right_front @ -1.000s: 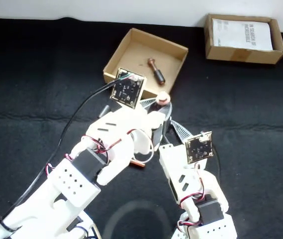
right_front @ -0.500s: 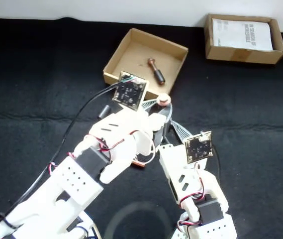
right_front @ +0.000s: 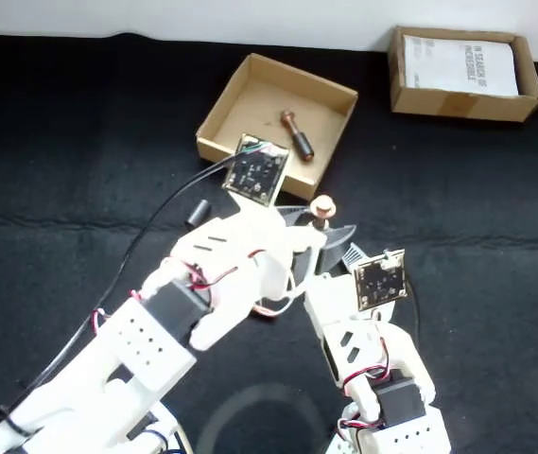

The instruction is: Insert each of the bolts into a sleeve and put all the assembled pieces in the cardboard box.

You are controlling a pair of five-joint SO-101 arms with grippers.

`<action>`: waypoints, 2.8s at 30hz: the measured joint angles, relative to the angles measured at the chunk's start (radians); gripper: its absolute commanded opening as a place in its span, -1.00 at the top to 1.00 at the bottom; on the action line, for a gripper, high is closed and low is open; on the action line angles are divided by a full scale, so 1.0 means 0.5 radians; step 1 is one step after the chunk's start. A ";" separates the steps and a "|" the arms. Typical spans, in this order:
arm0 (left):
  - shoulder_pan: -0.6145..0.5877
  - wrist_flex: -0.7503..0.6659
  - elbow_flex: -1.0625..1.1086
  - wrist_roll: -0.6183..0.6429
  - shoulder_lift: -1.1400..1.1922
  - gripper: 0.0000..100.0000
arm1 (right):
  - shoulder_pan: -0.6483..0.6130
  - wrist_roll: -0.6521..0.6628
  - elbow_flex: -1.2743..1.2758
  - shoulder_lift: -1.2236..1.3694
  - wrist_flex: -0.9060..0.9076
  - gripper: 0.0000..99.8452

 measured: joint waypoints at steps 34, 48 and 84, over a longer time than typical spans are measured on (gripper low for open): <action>-0.795 0.623 0.166 -0.003 -0.930 0.95 | -0.006 0.006 -0.018 0.000 -0.074 0.99; -1.488 0.623 1.129 -0.003 -1.857 0.95 | 0.132 0.006 -0.697 0.718 0.166 0.99; -1.835 0.577 1.801 0.000 -1.979 0.95 | 0.129 0.006 -3.686 4.177 0.746 0.99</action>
